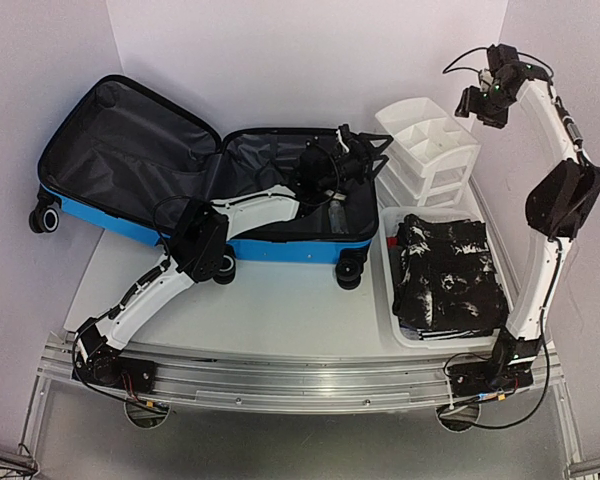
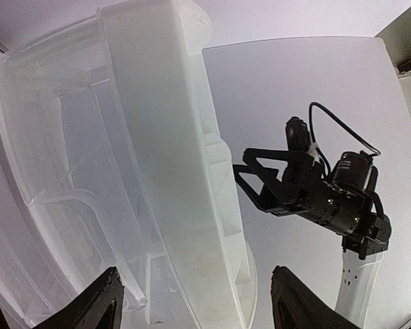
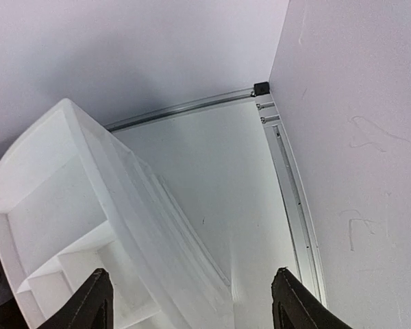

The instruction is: Open, take out, and arrange the luggage

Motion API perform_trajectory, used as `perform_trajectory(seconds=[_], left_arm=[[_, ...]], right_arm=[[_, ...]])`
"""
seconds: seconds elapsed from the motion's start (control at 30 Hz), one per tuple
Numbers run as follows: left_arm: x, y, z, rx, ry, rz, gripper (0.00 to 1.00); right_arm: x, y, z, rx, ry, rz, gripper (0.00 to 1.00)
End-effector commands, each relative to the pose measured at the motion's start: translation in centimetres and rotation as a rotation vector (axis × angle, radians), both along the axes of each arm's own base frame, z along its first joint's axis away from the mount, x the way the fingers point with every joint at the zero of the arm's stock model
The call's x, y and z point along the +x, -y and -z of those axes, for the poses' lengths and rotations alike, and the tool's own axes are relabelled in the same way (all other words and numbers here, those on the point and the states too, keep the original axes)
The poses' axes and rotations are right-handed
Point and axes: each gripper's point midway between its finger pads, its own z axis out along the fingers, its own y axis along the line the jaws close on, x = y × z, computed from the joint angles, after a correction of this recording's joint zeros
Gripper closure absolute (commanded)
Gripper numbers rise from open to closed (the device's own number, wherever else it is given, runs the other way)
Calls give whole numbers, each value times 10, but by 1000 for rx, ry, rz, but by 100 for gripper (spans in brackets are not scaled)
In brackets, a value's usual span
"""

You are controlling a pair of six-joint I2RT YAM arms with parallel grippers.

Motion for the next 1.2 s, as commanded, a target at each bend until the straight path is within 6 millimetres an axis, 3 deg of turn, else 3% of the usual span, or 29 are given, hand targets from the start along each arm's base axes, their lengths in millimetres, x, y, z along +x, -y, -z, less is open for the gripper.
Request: perform_trajectory(seconds=[0.0,0.13,0.33,0.63,0.83,1.0,1.07,1.17], left_arm=[[-5,4,-9,-15,6,-1,27],[-5,5,-3,-3,-5,0,28],[-10,6,-10,-4,31,7,31],[-19,10,-2,10,11,75,33],[-9,5,10,54,-20,57,30],[10,-3,39,167,-75,16,28],[9,-3,32,167,-29,19,28],[-1,-1,-1,97,75,32,28]], right_arm=[[5,-17,27,43,-69,-98,37],[6,-19,45,136,-111,-156,45],[3,-33,69,206,-172,-231,74],[-15,-67,70,370,-194,-360,98],[-23,-77,70,397,-188,-438,100],[-28,-72,68,325,-165,-502,100],[-27,-76,65,316,-144,-552,100],[-28,-92,58,375,-108,-652,100]])
